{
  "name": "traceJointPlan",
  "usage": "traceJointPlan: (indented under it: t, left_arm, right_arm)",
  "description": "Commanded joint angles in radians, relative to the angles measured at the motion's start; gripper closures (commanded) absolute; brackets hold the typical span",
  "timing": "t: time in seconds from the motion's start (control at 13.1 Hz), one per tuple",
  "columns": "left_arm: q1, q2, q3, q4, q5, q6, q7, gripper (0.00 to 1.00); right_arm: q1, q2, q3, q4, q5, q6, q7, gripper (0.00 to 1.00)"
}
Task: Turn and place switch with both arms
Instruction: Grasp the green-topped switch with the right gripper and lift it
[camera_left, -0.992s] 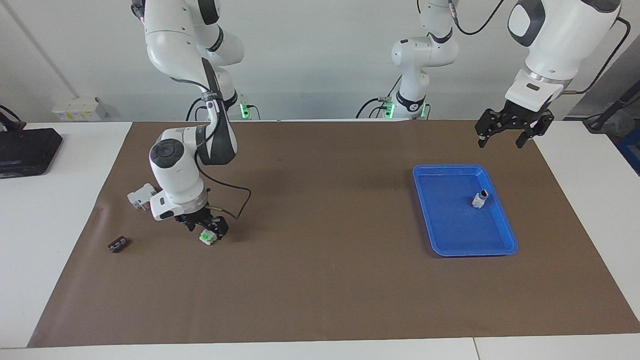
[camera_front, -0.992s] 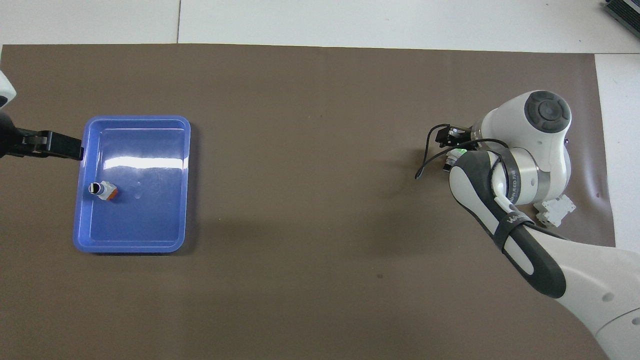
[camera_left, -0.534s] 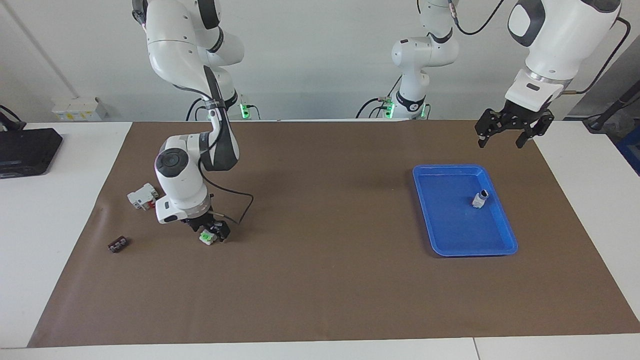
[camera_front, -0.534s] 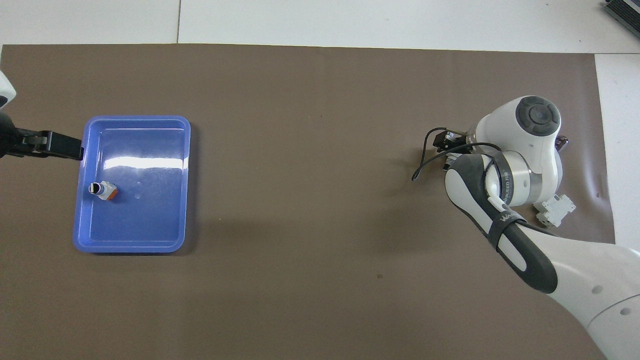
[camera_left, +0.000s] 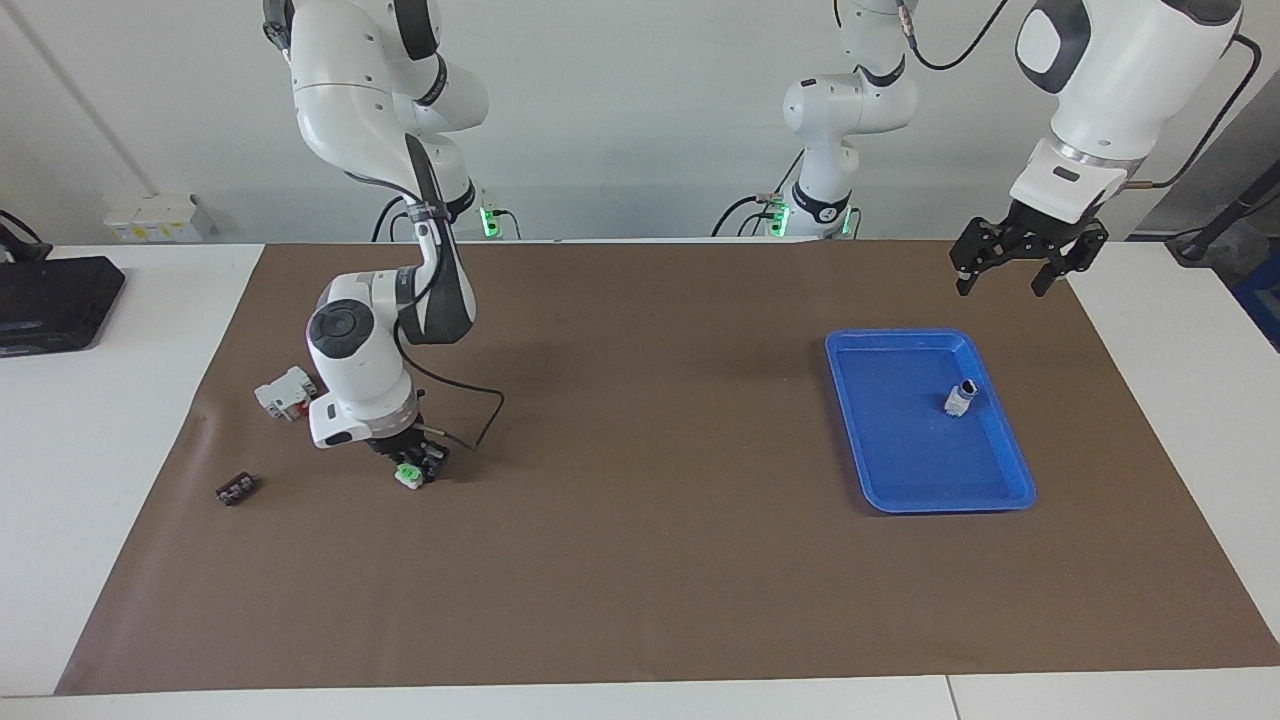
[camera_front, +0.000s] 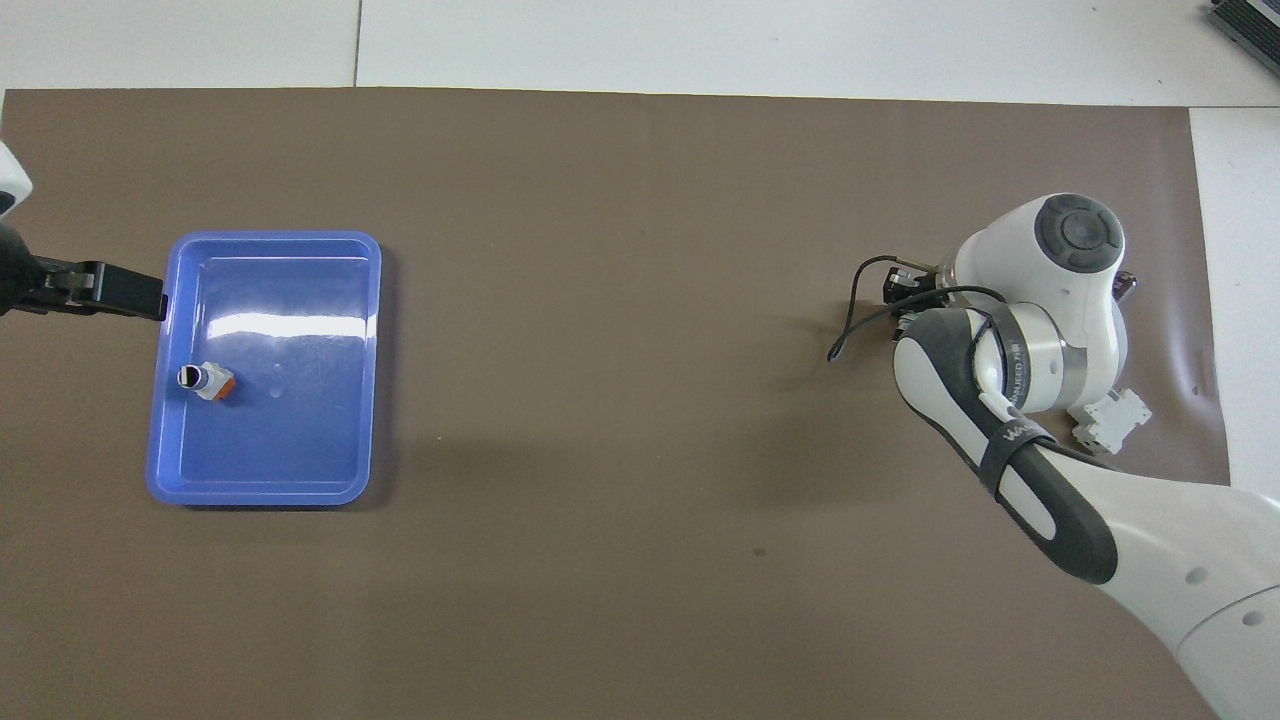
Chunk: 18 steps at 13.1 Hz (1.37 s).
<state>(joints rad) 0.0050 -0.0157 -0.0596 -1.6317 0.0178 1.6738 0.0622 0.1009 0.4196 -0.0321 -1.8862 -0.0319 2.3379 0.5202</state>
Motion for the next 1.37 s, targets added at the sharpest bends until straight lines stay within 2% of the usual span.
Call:
traceJointPlan:
  t: [0.0, 0.15, 0.31, 0.53, 0.69, 0.84, 0.99, 1.14, 1.3]
  left_arm:
    - [0.006, -0.032, -0.005, -0.037, 0.019, 0.007, -0.009, 0.0]
    - [0.006, -0.032, -0.005, -0.037, 0.019, 0.007, -0.009, 0.0]
    - [0.006, -0.032, -0.005, -0.037, 0.019, 0.007, -0.009, 0.0]
    - [0.006, -0.032, -0.005, -0.037, 0.019, 0.007, -0.009, 0.0]
    - [0.006, -0.032, -0.005, -0.037, 0.019, 0.007, -0.009, 0.0]
    - [0.004, -0.032, -0.005, -0.037, 0.019, 0.007, -0.009, 0.0]
    - [0.006, -0.032, -0.005, -0.037, 0.019, 0.007, -0.009, 0.0]
    - [0.006, -0.032, -0.005, -0.037, 0.019, 0.007, -0.009, 0.0]
    - [0.004, -0.032, -0.006, -0.036, 0.019, 0.006, -0.004, 0.0]
  right_arm:
    - [-0.017, 0.008, 0.009, -0.002, 0.004, 0.021, 0.029, 1.0]
    - [-0.018, 0.01, 0.011, 0.025, 0.084, 0.009, 0.107, 1.0]
    - [-0.02, 0.025, 0.009, 0.096, 0.296, -0.049, 0.272, 1.0]
    - [-0.001, 0.013, 0.012, 0.144, 0.356, -0.13, 0.334, 1.0]
    - [0.0, -0.018, 0.041, 0.168, 0.491, -0.176, 0.468, 1.0]
    - [0.026, -0.077, 0.057, 0.173, 0.527, -0.222, 0.636, 1.0]
    - [0.028, -0.146, 0.118, 0.176, 0.55, -0.27, 0.785, 1.0]
    - [0.029, -0.208, 0.15, 0.19, 0.592, -0.366, 0.878, 1.0]
    - [0.043, -0.28, 0.196, 0.19, 0.607, -0.385, 1.034, 1.0]
